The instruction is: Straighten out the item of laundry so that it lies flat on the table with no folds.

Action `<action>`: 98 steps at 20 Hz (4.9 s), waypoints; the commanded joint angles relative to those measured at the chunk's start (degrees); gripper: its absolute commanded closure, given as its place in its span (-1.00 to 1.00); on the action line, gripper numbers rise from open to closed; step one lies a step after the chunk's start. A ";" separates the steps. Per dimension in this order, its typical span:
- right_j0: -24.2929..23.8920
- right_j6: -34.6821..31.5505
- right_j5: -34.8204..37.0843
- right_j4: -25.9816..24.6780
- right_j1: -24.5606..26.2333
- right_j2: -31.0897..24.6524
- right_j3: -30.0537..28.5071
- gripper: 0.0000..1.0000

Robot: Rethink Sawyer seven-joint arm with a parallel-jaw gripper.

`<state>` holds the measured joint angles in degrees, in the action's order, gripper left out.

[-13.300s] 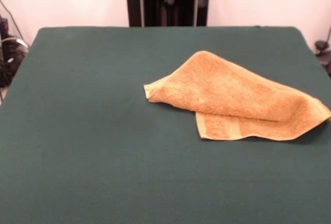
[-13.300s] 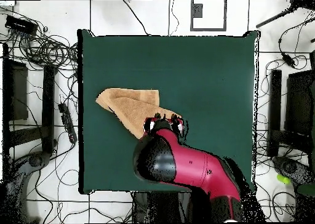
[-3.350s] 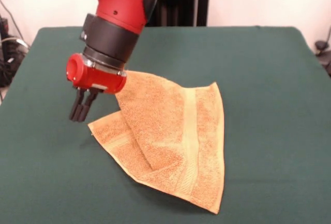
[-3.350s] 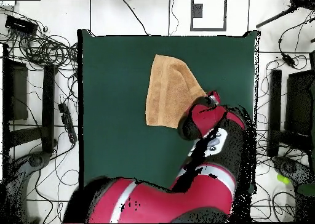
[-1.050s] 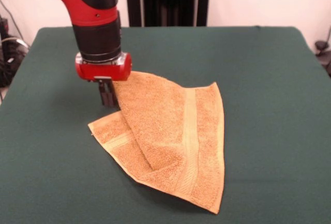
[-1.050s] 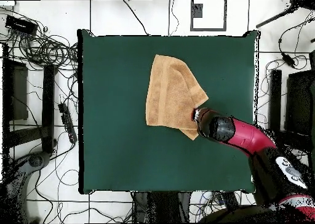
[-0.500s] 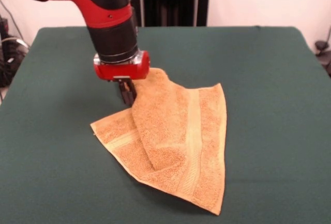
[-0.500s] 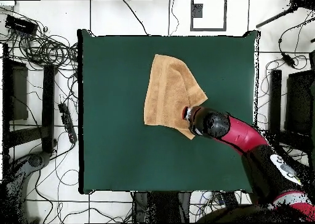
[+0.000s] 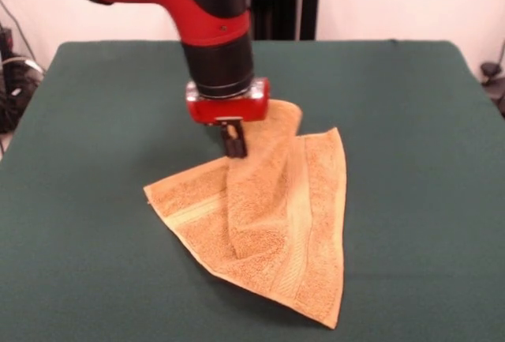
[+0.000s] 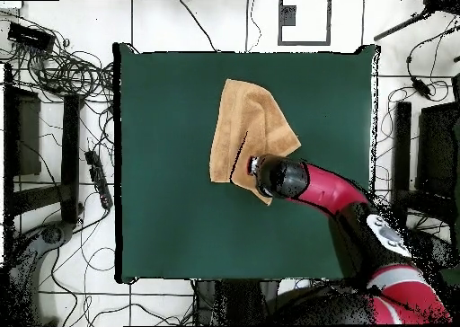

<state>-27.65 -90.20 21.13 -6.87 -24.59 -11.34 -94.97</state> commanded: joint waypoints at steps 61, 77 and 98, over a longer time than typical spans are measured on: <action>19.77 -6.72 2.13 11.91 1.45 17.66 9.32 1.00; 18.16 -7.81 1.36 6.75 2.26 15.34 9.87 1.00; 22.51 -11.79 -9.19 2.13 11.90 23.06 15.56 1.00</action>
<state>-5.56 -92.72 14.36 -4.14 -17.96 14.45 -79.34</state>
